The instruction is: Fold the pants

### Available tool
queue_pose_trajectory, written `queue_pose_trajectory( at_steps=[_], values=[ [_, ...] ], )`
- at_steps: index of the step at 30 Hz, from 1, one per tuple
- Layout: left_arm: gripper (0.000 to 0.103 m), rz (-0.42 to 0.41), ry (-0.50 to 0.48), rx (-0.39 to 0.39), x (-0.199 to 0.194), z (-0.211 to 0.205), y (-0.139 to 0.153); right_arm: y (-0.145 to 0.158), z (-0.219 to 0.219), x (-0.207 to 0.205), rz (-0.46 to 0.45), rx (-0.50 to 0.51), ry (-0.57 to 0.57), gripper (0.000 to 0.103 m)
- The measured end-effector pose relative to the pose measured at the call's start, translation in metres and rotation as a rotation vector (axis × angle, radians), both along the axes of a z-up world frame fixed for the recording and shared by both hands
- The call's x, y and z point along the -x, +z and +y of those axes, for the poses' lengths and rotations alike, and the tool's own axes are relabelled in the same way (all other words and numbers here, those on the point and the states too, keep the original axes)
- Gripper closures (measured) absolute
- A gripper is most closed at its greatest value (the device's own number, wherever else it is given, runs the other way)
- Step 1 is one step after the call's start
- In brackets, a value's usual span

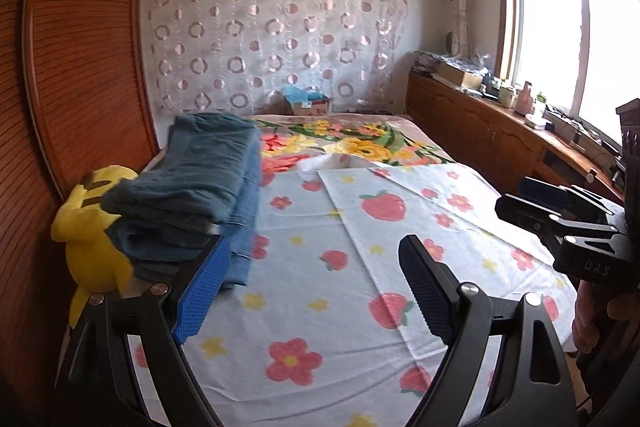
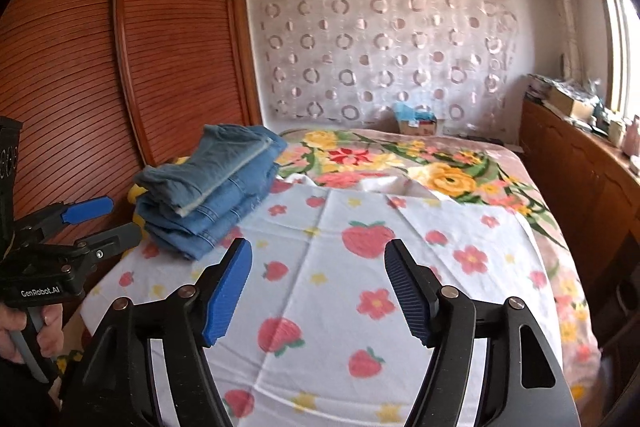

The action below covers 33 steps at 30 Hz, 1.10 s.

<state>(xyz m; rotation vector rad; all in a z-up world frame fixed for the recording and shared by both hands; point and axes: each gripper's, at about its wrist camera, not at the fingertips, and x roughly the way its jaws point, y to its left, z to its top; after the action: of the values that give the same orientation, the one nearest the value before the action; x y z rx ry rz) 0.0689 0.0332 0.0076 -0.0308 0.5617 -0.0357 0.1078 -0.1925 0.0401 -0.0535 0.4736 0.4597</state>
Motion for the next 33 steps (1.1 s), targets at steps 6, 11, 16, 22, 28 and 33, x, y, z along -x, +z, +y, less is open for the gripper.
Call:
queue_pose_trajectory(
  at_steps=[6,11,16,22,28,33],
  values=[
    [0.016,0.006,-0.033,0.003,0.000,-0.023,-0.002,0.009,-0.004,0.019,-0.010,0.001,-0.073,0.032],
    [0.016,0.003,-0.051,0.004,0.001,-0.037,0.001,0.015,-0.004,0.036,-0.027,0.002,-0.125,0.032],
    [0.016,-0.013,-0.061,-0.001,0.006,-0.043,0.010,0.017,0.001,0.056,-0.045,-0.006,-0.152,0.032],
    [0.016,-0.041,-0.055,-0.021,0.015,-0.049,0.020,0.020,0.005,0.070,-0.068,-0.028,-0.168,0.032],
    [0.016,-0.067,-0.047,-0.028,0.025,-0.048,0.030,0.020,0.010,0.084,-0.099,-0.033,-0.181,0.032],
    [0.016,-0.092,-0.040,-0.038,0.032,-0.047,0.039,0.015,0.000,0.088,-0.119,-0.040,-0.189,0.032]
  ],
)
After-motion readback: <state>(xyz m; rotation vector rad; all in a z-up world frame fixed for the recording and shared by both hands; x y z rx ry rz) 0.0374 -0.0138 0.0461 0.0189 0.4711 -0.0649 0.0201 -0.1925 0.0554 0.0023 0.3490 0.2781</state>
